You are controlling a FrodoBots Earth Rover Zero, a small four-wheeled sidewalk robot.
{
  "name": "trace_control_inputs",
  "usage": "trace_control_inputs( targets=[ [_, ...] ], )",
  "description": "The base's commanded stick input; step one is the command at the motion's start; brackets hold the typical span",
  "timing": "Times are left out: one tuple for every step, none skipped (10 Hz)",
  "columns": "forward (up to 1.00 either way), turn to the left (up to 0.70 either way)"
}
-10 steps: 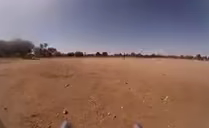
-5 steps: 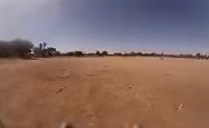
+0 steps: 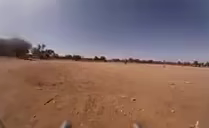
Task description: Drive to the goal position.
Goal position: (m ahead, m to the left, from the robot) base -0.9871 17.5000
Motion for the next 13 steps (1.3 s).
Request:
trace_control_inputs(
  targets=[
    [0.7,0.0],
    [0.7,0.0],
    [0.7,0.0],
    [0.7,0.0],
    [0.7,0.0],
    [0.7,0.0],
    [0.7,0.0],
    [0.7,0.0],
    [0.7,0.0],
    [0.7,0.0],
    [0.7,0.0],
    [0.7,0.02],
    [0.7,0.15]
  ],
)
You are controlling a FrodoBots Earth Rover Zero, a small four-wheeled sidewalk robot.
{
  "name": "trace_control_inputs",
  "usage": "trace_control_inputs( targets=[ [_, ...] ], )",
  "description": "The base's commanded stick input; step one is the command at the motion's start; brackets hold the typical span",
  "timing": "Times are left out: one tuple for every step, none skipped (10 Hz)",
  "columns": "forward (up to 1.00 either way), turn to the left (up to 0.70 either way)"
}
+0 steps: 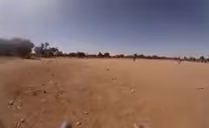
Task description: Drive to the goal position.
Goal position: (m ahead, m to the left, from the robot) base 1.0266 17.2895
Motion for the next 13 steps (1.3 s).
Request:
trace_control_inputs(
  targets=[
    [0.7,0.27],
    [0.7,0.27],
    [0.7,0.27],
    [0.7,0.27],
    [0.7,0.27],
    [0.7,0.27],
    [0.7,0.27],
    [0.7,0.27],
    [0.7,0.27],
    [0.7,0.27],
    [0.7,0.27],
    [0.7,0.27],
    [0.7,0.27]
  ],
)
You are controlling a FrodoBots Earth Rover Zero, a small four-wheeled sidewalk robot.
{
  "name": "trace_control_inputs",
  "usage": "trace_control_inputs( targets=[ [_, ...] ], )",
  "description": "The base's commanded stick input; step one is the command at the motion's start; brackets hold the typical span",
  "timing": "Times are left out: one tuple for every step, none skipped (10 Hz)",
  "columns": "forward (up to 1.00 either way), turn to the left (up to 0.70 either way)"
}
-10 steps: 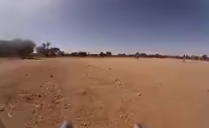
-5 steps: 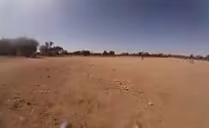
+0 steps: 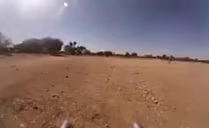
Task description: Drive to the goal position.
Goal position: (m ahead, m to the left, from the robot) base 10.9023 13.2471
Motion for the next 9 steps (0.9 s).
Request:
trace_control_inputs(
  targets=[
    [0.7,0.27],
    [0.7,0.27],
    [0.7,0.27],
    [0.7,0.27],
    [0.7,0.27],
    [0.7,0.27],
    [0.7,0.27],
    [0.7,0.27],
    [0.7,0.27]
  ],
)
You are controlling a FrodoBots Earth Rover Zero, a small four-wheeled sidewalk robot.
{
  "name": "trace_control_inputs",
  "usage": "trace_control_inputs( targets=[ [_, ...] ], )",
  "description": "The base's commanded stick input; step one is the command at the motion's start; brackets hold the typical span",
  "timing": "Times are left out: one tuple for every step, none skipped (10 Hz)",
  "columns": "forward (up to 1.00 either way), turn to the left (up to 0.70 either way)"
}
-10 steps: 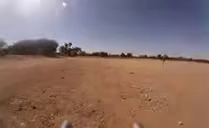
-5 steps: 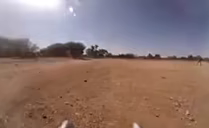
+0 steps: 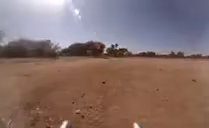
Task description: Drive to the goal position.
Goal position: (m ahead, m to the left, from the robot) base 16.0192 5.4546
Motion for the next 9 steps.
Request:
trace_control_inputs(
  targets=[
    [0.7,0.27],
    [0.7,0.27],
    [0.7,0.27],
    [0.7,0.27],
    [0.7,0.27],
    [0.7,0.27],
    [0.7,0.27],
    [0.7,0.27],
    [0.7,0.27]
  ],
)
